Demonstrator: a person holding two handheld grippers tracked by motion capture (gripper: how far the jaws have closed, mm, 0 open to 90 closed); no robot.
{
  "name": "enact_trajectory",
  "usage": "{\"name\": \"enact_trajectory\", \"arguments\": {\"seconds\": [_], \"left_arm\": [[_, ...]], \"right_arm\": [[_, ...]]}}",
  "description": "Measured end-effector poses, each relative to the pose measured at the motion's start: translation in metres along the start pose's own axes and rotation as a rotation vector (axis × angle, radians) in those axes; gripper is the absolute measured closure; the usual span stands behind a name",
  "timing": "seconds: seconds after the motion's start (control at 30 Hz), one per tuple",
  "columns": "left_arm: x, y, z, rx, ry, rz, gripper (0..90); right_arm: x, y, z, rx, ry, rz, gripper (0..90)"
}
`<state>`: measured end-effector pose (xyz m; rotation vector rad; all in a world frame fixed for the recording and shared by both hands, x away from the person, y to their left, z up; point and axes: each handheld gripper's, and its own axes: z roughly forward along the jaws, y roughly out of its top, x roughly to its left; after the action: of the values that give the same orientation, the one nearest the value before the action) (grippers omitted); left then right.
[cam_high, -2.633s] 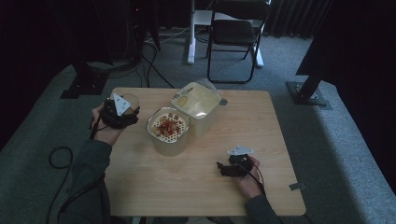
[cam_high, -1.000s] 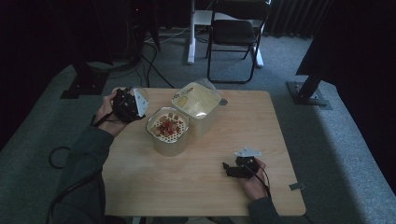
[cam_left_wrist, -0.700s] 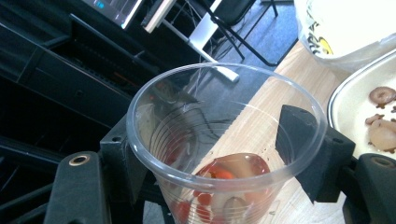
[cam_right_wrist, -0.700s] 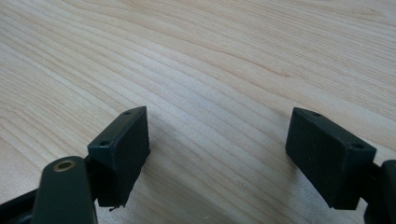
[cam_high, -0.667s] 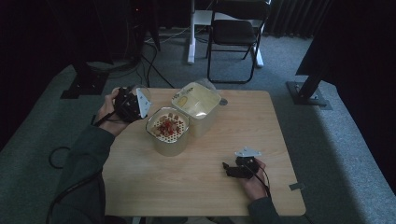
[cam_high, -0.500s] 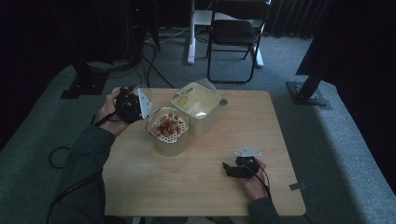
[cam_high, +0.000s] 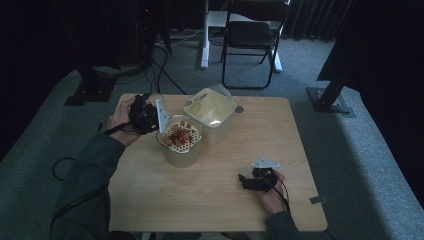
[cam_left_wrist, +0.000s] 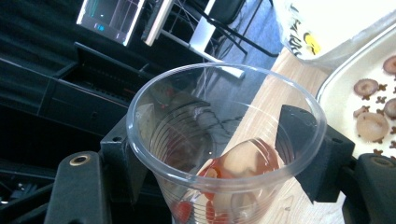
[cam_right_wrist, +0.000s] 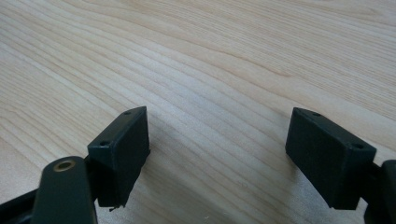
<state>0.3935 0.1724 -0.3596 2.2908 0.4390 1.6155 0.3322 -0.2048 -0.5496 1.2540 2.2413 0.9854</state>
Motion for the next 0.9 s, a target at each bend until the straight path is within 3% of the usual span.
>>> {"name": "enact_trajectory", "arguments": {"seconds": [0.9], "left_arm": [[-0.0077,0.0043,0.0095,0.115,0.008,0.219,31.3]], "right_arm": [[-0.0001,0.0000,0.0000,0.000,0.001,0.000,21.1]]}}
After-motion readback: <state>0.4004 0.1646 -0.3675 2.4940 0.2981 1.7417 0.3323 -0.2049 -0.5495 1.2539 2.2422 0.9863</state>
